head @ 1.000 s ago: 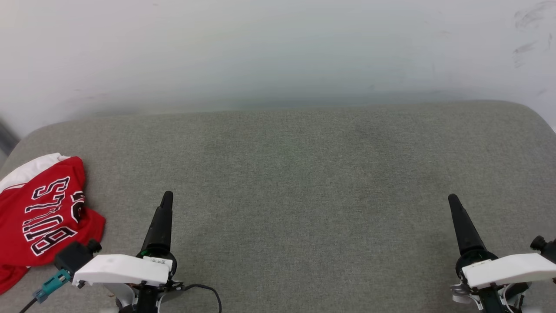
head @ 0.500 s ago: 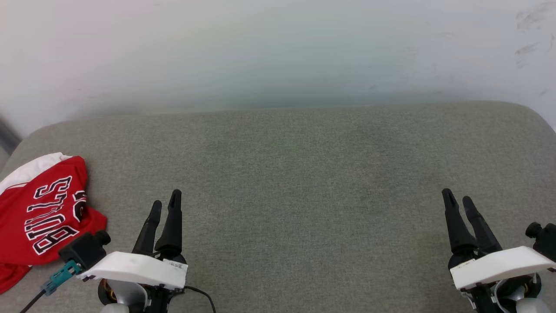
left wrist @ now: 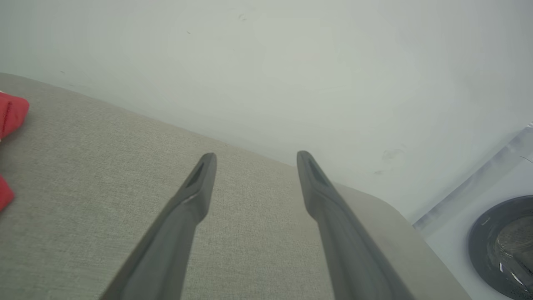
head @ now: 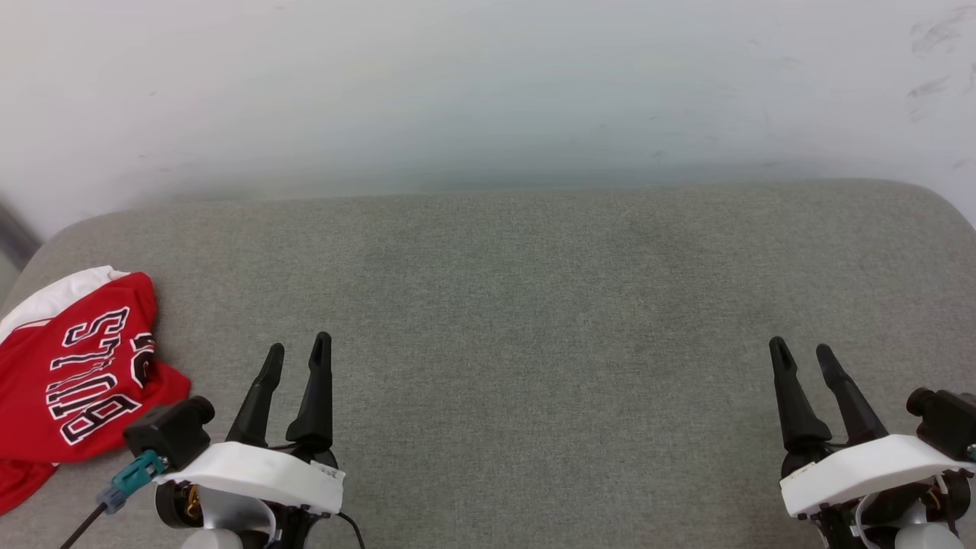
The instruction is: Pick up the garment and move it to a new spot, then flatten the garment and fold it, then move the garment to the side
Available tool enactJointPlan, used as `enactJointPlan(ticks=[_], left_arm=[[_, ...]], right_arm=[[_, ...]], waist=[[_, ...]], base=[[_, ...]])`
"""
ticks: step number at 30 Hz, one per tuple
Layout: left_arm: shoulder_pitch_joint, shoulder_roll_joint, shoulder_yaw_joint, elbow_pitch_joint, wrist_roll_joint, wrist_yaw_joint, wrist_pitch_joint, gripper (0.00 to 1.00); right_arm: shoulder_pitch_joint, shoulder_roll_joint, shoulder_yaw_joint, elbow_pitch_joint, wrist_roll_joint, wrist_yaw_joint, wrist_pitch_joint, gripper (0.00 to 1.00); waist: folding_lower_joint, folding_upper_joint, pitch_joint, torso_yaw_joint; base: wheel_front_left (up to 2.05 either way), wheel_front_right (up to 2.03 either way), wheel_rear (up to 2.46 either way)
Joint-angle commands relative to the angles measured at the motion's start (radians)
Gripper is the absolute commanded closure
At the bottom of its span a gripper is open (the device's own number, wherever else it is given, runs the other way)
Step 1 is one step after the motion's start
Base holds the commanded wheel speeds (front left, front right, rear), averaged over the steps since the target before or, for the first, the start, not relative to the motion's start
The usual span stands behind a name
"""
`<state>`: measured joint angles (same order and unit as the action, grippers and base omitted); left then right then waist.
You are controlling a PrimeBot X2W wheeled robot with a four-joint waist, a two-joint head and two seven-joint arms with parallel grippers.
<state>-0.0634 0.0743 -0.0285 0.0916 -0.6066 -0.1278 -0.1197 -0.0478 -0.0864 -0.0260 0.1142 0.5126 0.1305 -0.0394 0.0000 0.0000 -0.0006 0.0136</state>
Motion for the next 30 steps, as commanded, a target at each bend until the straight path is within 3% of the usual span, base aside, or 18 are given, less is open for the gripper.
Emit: enactJointPlan(ticks=[1,30], left_arm=[[-0.001,0.006,-0.006,-0.015,0.029,0.003,-0.01,0.0],[0.012,0.027,-0.069,0.014,0.327,0.047,-0.082,0.0]], right_arm=[[-0.003,0.002,-0.004,-0.006,-0.025,0.0,-0.007,0.0],[0.01,0.032,-0.022,0.0,-0.306,0.0,-0.034,0.0]], waist=[[0.0,0.0,0.0,0.0],[0.0,0.0,0.004,0.004]], base=[[0.0,0.0,0.0],[0.0,0.0,0.0]])
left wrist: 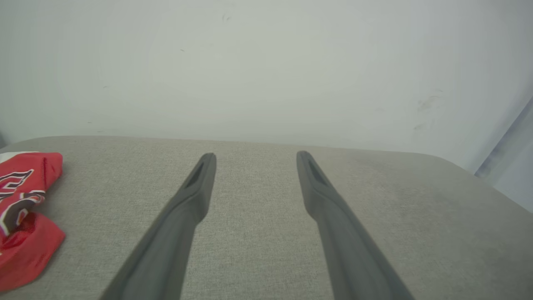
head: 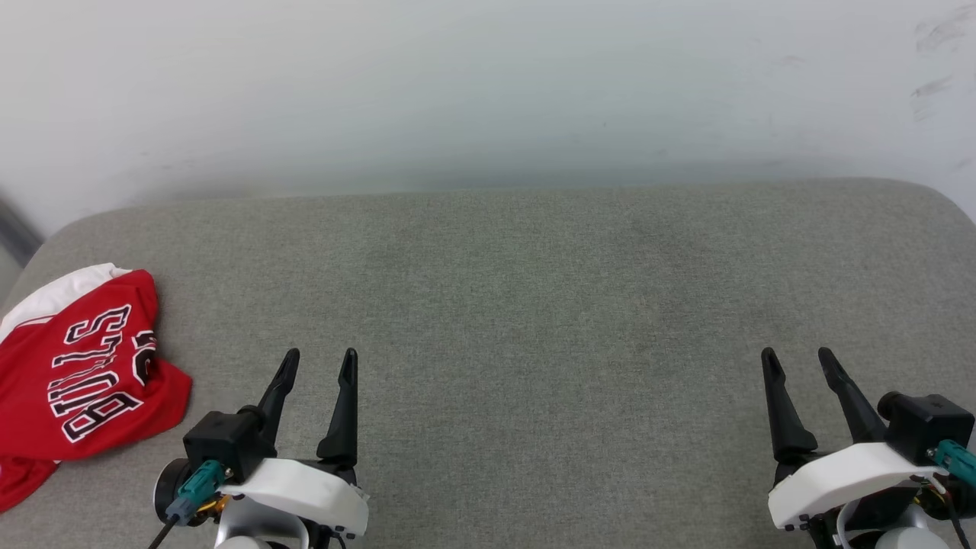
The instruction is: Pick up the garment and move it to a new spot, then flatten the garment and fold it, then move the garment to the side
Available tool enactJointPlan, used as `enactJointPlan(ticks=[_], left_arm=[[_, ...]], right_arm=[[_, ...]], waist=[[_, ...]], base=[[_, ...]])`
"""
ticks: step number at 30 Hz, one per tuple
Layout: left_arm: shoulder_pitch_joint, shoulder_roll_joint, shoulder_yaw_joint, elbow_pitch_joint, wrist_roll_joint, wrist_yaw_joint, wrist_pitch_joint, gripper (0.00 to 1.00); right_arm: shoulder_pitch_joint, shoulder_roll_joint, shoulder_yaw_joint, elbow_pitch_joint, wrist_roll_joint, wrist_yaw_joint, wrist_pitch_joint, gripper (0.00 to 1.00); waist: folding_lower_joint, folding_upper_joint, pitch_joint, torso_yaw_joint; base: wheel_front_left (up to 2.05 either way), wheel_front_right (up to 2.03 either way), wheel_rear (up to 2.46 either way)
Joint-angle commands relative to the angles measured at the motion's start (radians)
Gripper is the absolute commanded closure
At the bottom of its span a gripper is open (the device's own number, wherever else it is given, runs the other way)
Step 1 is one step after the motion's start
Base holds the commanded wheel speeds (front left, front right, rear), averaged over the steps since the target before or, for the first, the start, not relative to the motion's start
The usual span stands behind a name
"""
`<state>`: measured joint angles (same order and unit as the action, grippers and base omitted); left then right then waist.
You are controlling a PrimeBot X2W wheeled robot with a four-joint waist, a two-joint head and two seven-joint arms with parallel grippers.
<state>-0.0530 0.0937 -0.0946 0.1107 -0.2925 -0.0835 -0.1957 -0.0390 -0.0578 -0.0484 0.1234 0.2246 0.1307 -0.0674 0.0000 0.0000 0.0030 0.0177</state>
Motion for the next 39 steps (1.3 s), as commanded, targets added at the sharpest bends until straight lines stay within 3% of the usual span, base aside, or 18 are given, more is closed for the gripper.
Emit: enactJointPlan(ticks=[1,29,39], left_arm=[[0.002,0.007,-0.005,-0.004,0.022,0.004,-0.008,0.0],[0.008,-0.025,0.042,0.02,0.174,0.004,-0.064,0.0],[-0.009,-0.035,0.073,0.064,0.18,0.006,-0.07,0.0]], right_arm=[[0.001,0.004,-0.001,-0.008,-0.023,0.0,-0.007,0.0],[0.007,0.008,-0.008,0.001,-0.155,0.0,-0.035,0.0],[0.002,0.008,-0.003,-0.014,-0.172,0.0,-0.034,0.0]], waist=[[0.0,0.0,0.0,0.0],[0.0,0.0,0.005,0.012],[0.0,0.0,0.007,0.086]], base=[[0.0,0.0,0.0],[0.0,0.0,0.0],[0.0,0.0,0.0]])
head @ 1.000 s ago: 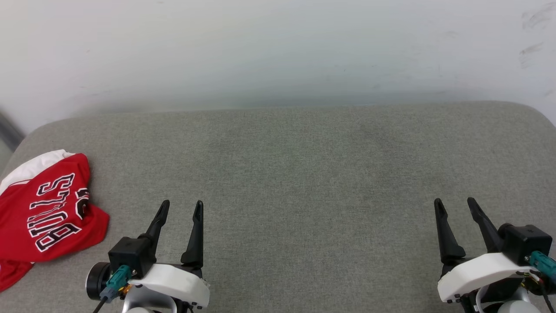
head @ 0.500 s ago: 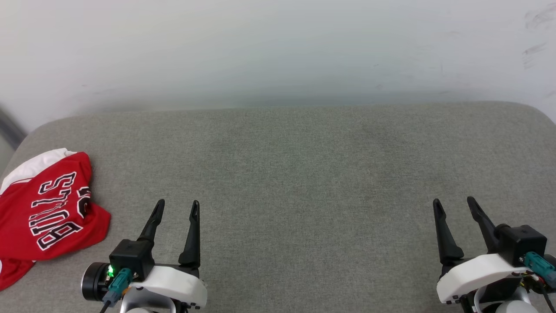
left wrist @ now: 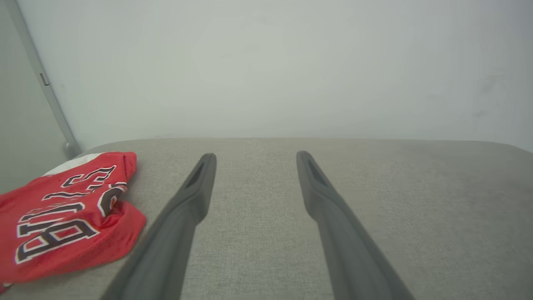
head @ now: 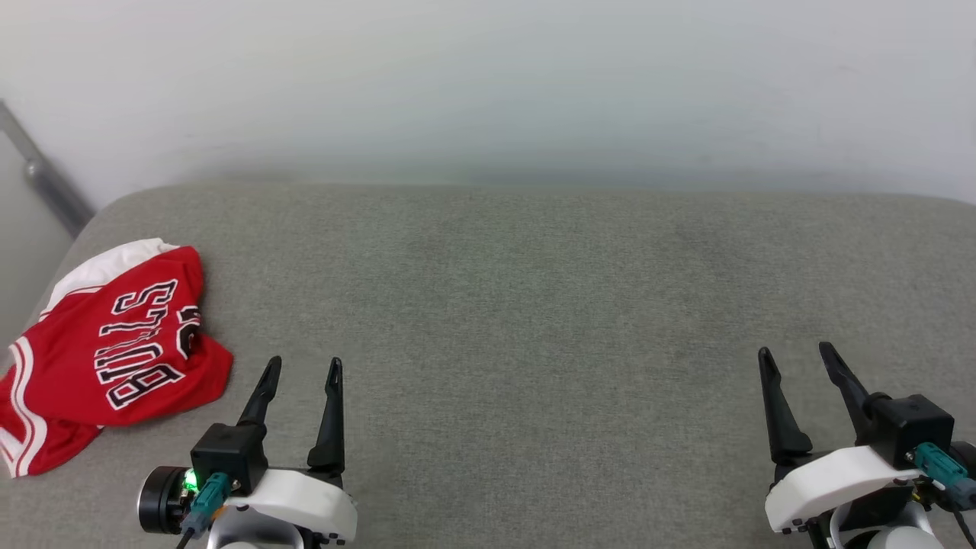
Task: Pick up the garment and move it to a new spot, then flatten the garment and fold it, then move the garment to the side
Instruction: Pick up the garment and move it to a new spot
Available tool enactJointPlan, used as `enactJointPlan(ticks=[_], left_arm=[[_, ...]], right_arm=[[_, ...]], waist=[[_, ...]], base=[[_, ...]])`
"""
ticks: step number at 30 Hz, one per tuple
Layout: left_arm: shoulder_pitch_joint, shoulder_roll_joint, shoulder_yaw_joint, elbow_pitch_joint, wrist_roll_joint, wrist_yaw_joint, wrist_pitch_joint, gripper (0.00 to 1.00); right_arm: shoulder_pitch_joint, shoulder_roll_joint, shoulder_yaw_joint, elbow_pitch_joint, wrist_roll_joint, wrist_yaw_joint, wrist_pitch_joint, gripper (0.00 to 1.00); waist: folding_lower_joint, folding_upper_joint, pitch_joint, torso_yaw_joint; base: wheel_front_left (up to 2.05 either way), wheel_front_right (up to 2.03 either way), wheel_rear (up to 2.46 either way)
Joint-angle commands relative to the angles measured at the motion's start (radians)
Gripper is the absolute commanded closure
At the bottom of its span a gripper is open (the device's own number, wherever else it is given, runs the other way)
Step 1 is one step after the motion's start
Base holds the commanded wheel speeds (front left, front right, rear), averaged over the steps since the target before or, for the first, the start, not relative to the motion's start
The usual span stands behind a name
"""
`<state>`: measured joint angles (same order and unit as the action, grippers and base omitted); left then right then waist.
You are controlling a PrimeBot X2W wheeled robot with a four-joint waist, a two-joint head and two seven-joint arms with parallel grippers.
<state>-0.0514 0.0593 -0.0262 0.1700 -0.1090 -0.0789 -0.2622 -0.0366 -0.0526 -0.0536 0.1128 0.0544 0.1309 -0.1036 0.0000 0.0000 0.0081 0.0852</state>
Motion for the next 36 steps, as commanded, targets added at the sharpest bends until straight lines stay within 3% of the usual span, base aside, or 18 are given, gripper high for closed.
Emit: enactJointPlan(ticks=[1,23,29,36], left_arm=[[-0.012,-0.001,0.01,0.007,-0.005,0.004,-0.003,0.0],[0.001,-0.006,0.15,0.003,-0.016,0.026,-0.003,0.0],[0.009,-0.007,0.177,0.001,-0.021,0.021,-0.003,0.0],[0.018,-0.008,0.206,-0.001,-0.022,0.019,-0.003,0.0]], right_arm=[[-0.001,0.003,0.007,-0.008,-0.004,0.0,0.003,0.0],[-0.037,0.003,0.147,-0.088,-0.005,0.0,0.066,0.0],[-0.05,0.003,0.168,-0.091,-0.003,0.0,0.074,0.0],[-0.071,0.003,0.195,-0.083,0.003,0.0,0.077,0.0]], waist=[[0.0,0.0,0.002,0.031],[0.0,0.0,0.031,0.369],[0.0,0.0,0.037,0.418],[0.0,0.0,0.046,0.41]], base=[[0.0,0.0,0.0],[0.0,0.0,0.0],[0.0,0.0,0.0],[0.0,0.0,0.0]])
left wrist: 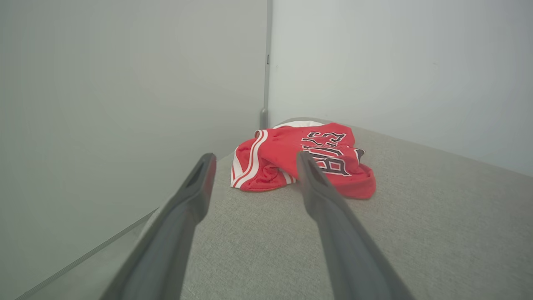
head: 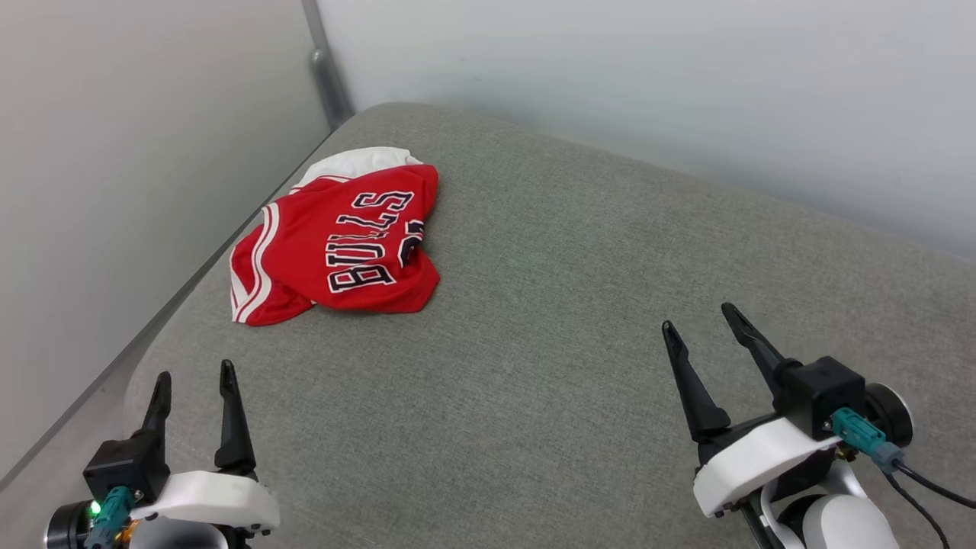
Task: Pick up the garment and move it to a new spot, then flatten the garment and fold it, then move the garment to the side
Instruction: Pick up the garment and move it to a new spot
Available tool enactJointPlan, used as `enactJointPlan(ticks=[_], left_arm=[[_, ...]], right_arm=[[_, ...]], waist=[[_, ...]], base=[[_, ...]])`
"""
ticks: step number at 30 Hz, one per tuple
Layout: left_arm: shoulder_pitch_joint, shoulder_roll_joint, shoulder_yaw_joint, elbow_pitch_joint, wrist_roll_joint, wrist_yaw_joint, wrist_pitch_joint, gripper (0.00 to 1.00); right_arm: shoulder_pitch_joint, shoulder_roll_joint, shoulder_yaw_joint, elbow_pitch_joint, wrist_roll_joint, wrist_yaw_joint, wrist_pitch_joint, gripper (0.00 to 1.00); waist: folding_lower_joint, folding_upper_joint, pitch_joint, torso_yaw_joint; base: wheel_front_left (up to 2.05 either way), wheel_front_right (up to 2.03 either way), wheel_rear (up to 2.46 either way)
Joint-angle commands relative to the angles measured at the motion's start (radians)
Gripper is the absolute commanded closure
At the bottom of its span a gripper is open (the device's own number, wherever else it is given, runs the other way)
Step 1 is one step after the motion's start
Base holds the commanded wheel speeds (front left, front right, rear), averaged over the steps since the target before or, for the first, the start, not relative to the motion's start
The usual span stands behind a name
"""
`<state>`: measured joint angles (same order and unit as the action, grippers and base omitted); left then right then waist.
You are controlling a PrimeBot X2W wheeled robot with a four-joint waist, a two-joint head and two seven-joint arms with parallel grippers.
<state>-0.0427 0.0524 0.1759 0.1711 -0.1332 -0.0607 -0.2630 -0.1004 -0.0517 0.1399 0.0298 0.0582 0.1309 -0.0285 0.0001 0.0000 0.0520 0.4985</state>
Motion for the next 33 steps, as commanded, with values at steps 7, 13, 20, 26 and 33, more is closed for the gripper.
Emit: enactJointPlan(ticks=[7,13,20,26,33], left_arm=[[-0.042,-0.001,0.024,-0.009,-0.015,0.008,-0.003,0.0],[-0.176,0.05,0.058,0.087,-0.063,-0.02,0.008,0.0],[-0.383,0.159,0.113,0.238,-0.172,-0.038,0.194,0.0],[-0.504,0.268,0.145,0.392,-0.259,-0.046,0.469,0.0],[-0.588,0.38,0.149,0.499,-0.32,-0.054,0.726,0.0]], right_arm=[[-0.028,0.002,0.005,-0.002,-0.005,0.0,0.007,0.0],[-0.062,0.001,-0.001,-0.012,-0.013,0.0,0.012,0.0],[-0.111,0.001,-0.009,-0.022,-0.015,0.0,0.012,0.0],[-0.149,0.001,-0.018,-0.028,-0.013,0.0,-0.001,0.0],[-0.186,0.001,-0.02,-0.009,0.008,0.0,-0.026,0.0]], waist=[[-0.0001,0.0,0.035,-0.067],[-0.0001,0.0,0.099,-0.157],[-0.0001,0.0,0.195,-0.263],[-0.0001,0.0,0.281,-0.338],[-0.0001,0.0,0.374,-0.393]], base=[[0.0,0.0,0.0],[0.0,0.0,0.0],[0.0,0.0,0.0],[0.0,0.0,0.0],[0.0,0.0,0.0]])
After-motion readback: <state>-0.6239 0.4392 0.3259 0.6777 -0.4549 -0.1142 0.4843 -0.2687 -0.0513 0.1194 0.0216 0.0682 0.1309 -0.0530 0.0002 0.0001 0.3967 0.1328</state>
